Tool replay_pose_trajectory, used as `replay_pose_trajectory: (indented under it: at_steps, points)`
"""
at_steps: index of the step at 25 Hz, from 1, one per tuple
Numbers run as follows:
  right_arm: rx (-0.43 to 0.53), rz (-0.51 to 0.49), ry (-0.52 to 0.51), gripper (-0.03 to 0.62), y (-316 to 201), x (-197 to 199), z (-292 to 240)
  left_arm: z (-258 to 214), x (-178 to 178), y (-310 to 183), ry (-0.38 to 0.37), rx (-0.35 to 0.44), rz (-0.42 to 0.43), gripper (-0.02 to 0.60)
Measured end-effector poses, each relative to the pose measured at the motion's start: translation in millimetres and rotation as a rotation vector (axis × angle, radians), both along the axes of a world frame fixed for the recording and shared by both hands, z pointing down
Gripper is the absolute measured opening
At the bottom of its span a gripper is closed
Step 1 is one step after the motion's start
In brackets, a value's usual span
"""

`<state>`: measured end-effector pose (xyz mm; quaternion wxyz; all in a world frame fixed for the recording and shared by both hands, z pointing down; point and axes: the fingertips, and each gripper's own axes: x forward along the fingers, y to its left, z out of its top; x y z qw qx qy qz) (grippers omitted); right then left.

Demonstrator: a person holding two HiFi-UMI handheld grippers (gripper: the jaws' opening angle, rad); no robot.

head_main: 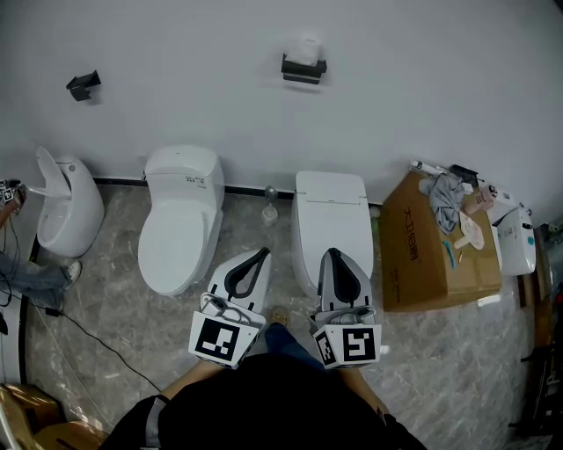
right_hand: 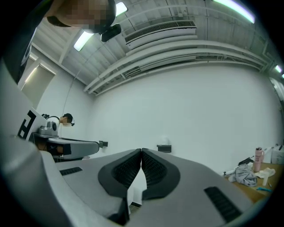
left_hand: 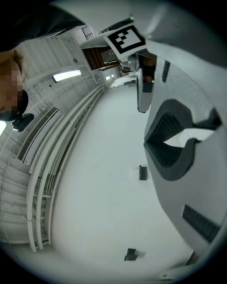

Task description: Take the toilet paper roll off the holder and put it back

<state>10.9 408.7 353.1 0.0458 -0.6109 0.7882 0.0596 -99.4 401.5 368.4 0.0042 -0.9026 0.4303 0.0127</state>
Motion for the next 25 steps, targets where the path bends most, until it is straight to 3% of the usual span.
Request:
replay_pose_trajectory:
  at_steps: [15,23,25]
  points:
    - [-0.009,-0.068,0.016,0.023,-134,44,-8,-8,40,-128,0.007,0.000,-0.070,0.006]
    - [-0.008,-0.097,0.017,0.023,-174,64,-8,-13,60,-165,0.005,0.039,-0.095,0.006]
    - [-0.007,-0.100,0.013,0.023,-178,67,-8,-10,62,-168,0.004,0.014,-0.103,0.006]
